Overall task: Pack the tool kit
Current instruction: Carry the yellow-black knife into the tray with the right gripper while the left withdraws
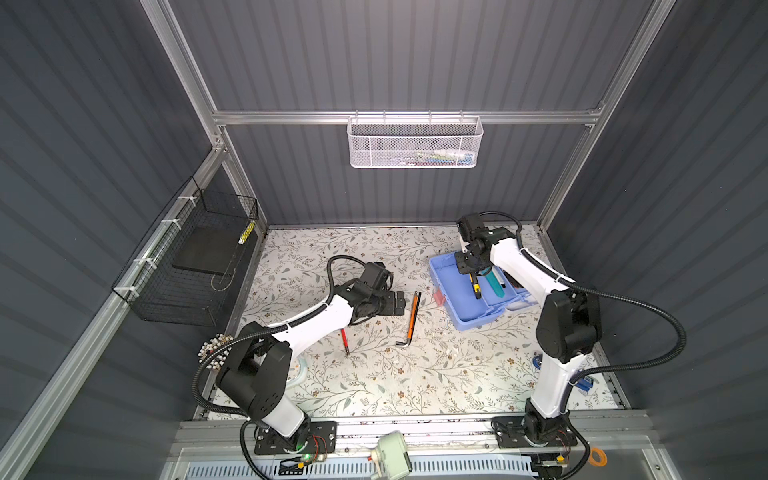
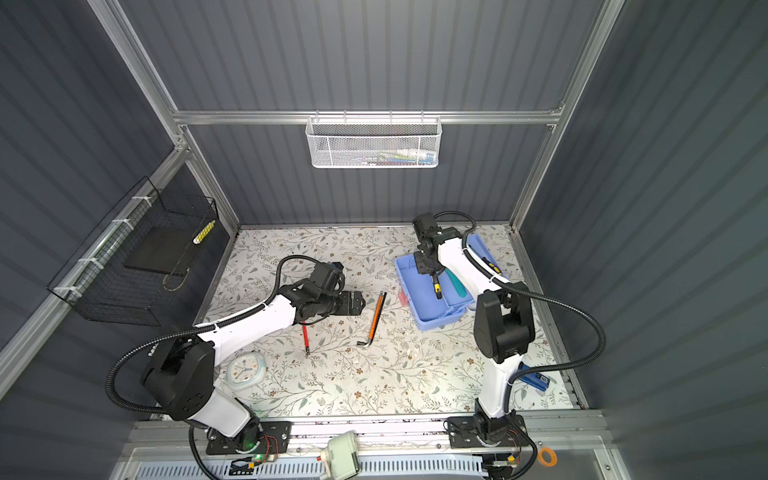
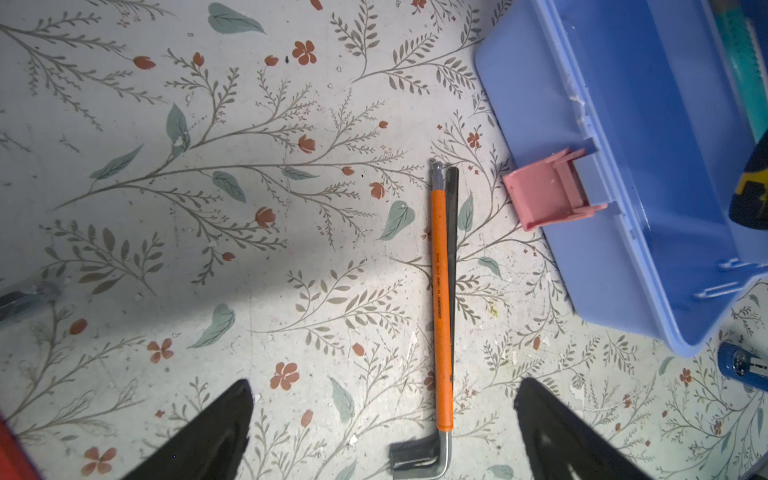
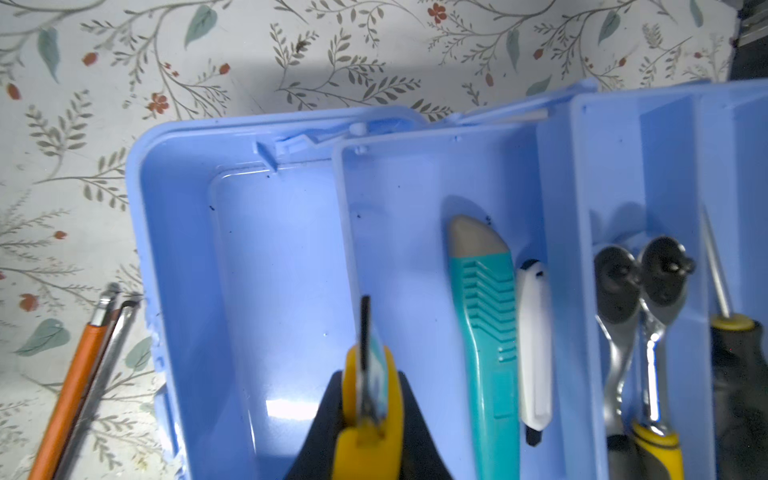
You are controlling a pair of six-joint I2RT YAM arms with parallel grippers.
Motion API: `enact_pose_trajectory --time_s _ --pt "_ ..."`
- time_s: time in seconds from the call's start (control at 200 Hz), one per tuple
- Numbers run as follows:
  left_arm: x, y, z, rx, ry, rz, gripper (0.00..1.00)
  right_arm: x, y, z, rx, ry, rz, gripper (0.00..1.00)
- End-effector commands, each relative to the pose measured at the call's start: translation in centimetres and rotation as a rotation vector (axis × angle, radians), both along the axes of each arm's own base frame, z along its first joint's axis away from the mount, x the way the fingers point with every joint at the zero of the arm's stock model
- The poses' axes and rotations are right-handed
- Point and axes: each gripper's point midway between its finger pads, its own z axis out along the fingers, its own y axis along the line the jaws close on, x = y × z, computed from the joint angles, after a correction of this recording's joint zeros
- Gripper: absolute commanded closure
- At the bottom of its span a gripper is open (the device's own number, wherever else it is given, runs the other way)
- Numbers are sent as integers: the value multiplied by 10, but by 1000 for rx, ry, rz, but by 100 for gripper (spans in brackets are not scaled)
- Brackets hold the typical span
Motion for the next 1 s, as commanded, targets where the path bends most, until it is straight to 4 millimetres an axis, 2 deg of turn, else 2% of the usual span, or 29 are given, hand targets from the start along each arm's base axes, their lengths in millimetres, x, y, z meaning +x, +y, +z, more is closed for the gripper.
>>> enact_pose_trajectory --time_s 0.0,0.175,0.345,0.74,0.995 --pt "1 1 4 22 -5 -14 0 -5 -12 10 -68 27 15 92" --pt "2 -1 0 19 2 -18 0 -13 5 31 55 2 39 91" --pt "3 -6 -2 12 11 -29 0 -14 -14 42 -55 -14 43 91" --pt "3 -5 -2 13 14 -29 0 -2 -40 15 -266 21 42 90" --pt "3 -6 -4 14 19 -31 0 5 -50 -2 -343 22 27 87"
